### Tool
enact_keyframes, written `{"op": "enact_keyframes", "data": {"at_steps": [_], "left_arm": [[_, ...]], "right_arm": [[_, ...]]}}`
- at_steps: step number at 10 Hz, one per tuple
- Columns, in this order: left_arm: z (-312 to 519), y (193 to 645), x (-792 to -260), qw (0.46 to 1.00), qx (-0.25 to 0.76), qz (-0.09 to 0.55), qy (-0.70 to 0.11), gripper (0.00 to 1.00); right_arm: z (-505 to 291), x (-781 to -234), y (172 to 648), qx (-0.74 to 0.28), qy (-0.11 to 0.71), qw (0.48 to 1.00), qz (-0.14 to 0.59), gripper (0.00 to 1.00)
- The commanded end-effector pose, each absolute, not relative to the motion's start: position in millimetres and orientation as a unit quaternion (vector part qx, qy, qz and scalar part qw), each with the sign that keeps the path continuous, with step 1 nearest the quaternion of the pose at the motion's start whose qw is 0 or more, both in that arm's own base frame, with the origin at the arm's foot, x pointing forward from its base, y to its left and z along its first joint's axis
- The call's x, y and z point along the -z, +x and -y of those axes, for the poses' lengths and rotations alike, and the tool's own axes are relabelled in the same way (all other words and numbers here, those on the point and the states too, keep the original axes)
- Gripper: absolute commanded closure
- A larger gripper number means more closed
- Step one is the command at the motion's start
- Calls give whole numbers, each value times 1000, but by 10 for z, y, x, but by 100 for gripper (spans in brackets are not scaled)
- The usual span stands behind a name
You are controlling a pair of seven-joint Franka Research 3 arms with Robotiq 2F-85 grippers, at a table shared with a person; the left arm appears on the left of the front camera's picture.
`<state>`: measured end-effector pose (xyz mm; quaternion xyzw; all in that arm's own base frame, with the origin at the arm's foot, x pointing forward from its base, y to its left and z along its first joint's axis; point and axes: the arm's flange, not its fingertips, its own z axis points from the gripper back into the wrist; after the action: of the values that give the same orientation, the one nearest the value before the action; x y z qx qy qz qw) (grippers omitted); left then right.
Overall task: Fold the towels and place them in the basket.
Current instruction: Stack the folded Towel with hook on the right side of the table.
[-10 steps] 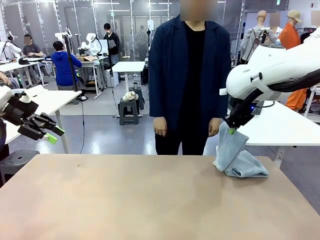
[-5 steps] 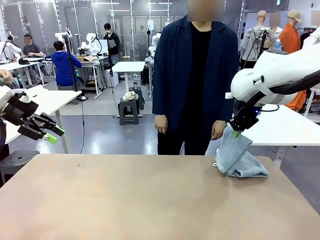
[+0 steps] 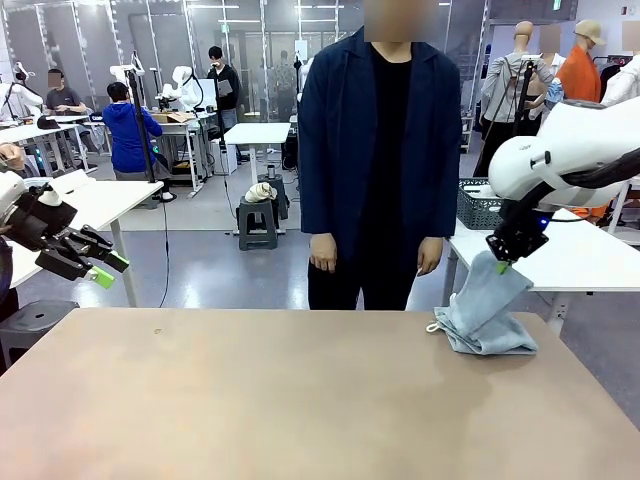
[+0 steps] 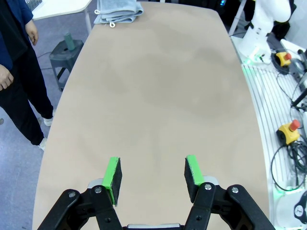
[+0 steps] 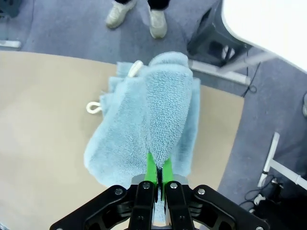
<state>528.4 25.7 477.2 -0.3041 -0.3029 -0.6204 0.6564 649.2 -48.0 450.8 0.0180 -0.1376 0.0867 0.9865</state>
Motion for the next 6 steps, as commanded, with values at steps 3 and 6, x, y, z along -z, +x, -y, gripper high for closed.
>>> {"op": "enact_keyframes", "data": {"at_steps": [3, 6], "left_arm": [[-249, 5280, -4792, 661, 620, 298, -300, 32], [-249, 5280, -4792, 661, 620, 298, -300, 32]], "right_arm": [[858, -4218, 6595, -61, 26, 994, 90, 95], [1126, -3926, 6611, -78, 32, 994, 67, 95]]}}
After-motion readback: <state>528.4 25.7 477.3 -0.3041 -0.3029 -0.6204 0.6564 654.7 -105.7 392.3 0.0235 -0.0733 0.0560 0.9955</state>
